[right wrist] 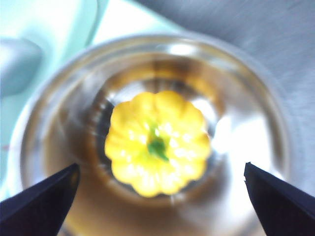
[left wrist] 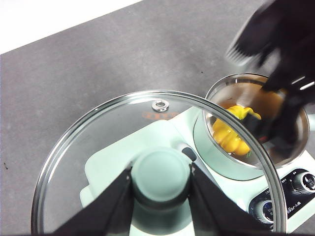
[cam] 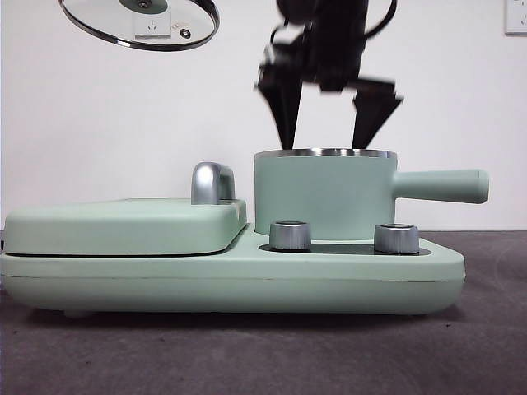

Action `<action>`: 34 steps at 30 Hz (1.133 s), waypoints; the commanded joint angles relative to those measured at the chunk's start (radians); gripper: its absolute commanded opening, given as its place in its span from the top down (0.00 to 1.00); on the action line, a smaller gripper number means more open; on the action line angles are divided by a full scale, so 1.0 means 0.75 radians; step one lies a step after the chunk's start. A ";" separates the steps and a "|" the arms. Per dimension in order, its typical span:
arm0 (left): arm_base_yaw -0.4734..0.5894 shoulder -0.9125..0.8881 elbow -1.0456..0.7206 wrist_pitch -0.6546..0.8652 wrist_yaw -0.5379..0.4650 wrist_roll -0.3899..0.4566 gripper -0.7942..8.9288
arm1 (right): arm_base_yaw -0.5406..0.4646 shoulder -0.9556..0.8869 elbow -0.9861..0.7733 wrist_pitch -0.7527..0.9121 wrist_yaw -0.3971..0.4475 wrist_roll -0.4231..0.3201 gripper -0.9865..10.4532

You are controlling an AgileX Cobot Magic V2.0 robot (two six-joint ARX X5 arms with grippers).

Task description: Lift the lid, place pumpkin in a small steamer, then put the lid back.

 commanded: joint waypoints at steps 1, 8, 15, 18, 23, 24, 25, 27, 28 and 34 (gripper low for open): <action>-0.008 -0.005 0.030 0.031 0.003 -0.001 0.90 | 0.014 -0.067 0.039 -0.101 0.006 0.019 0.39; -0.018 -0.004 0.030 0.043 0.011 -0.003 0.90 | 0.024 -0.490 -0.194 -0.104 0.010 -0.009 0.39; -0.095 0.011 0.030 0.138 0.070 -0.033 0.90 | 0.073 -1.156 -0.845 0.188 -0.043 0.012 0.39; -0.126 0.035 0.030 0.149 0.070 -0.037 0.90 | 0.099 -1.354 -1.008 0.278 -0.053 0.049 0.39; -0.196 0.097 0.030 0.176 0.070 -0.036 0.90 | 0.141 -1.656 -1.247 0.428 -0.053 0.119 0.39; -0.217 0.116 0.030 0.192 0.070 -0.036 0.90 | 0.148 -1.726 -1.299 0.455 -0.053 0.133 0.39; -0.233 0.130 0.030 0.204 0.070 -0.036 0.90 | 0.152 -1.777 -1.335 0.472 -0.051 0.143 0.39; -0.269 0.165 0.030 0.238 0.070 -0.036 0.90 | 0.154 -1.876 -1.403 0.493 -0.038 0.160 0.39; -0.285 0.183 0.030 0.257 0.070 -0.035 0.90 | 0.153 -1.924 -1.434 0.495 -0.036 0.165 0.39; -0.360 0.300 0.030 0.382 0.070 -0.032 0.90 | 0.153 -2.102 -1.530 0.493 0.007 0.232 0.39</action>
